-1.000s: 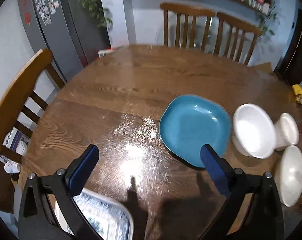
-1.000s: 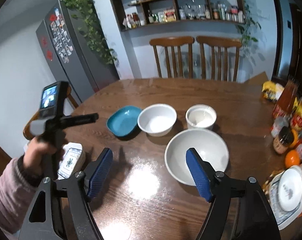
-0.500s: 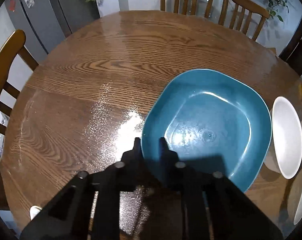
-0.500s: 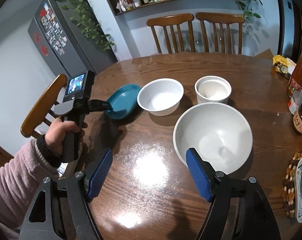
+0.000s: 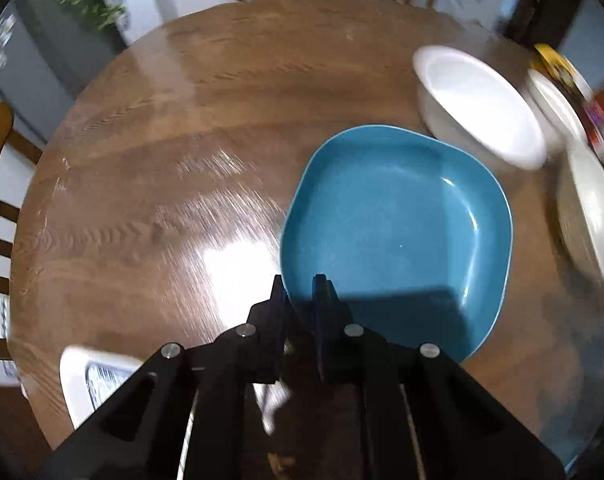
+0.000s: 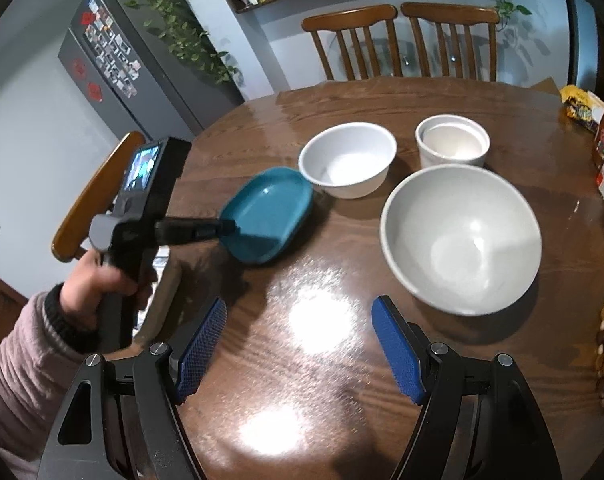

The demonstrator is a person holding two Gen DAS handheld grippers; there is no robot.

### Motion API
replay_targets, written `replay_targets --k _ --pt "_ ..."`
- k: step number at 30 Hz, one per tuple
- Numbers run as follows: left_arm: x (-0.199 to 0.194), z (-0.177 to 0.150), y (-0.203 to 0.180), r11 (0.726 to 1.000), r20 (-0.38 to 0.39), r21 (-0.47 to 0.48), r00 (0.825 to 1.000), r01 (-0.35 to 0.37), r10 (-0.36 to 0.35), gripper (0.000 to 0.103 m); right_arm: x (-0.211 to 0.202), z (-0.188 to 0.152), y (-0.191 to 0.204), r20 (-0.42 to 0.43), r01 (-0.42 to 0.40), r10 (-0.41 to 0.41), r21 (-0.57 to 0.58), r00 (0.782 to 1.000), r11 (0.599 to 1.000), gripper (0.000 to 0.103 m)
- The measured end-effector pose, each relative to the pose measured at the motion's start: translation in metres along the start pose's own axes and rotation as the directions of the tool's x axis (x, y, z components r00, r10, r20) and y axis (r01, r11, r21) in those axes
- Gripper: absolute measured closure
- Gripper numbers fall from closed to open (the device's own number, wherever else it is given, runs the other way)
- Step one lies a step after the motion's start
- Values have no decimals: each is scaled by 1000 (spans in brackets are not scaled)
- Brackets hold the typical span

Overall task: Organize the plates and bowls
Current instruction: 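Lift the teal dish and carry it toward the stacked plates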

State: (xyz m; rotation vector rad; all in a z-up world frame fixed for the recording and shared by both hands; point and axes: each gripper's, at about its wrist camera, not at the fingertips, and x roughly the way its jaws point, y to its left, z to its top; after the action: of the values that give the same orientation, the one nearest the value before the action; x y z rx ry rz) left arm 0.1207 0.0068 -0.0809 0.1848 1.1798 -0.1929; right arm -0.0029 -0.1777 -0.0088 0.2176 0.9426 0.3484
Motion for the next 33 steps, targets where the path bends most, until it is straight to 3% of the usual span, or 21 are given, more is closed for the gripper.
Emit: replay_targets --k 8,15,20,23,25,29,33 --pt "-29 -78 -42 991 -23 105 997 80 -78 93 22 -32 0 -98 46 -42 33 994 998 27" --pt "-44 -125 -54 994 9 94 998 58 -59 92 39 -60 -1 -154 94 -87 37 984 995 28" --pt "-46 -135 -52 995 19 85 999 49 -50 92 44 -65 1 -169 114 -109 16 980 993 44" --pt "-48 -137 -54 995 24 87 999 39 -41 92 49 -62 5 -172 133 -133 -12 976 991 58" --pt "-49 -141 -56 996 28 87 999 36 -39 92 52 -62 6 -175 140 -142 -27 974 990 73" --pt "-47 -131 -57 995 34 92 999 33 -37 92 55 -61 7 -172 145 -147 -29 974 989 85" --pt "-48 -132 -55 995 34 89 999 37 -40 92 54 -61 10 -157 159 -162 -31 974 987 87"
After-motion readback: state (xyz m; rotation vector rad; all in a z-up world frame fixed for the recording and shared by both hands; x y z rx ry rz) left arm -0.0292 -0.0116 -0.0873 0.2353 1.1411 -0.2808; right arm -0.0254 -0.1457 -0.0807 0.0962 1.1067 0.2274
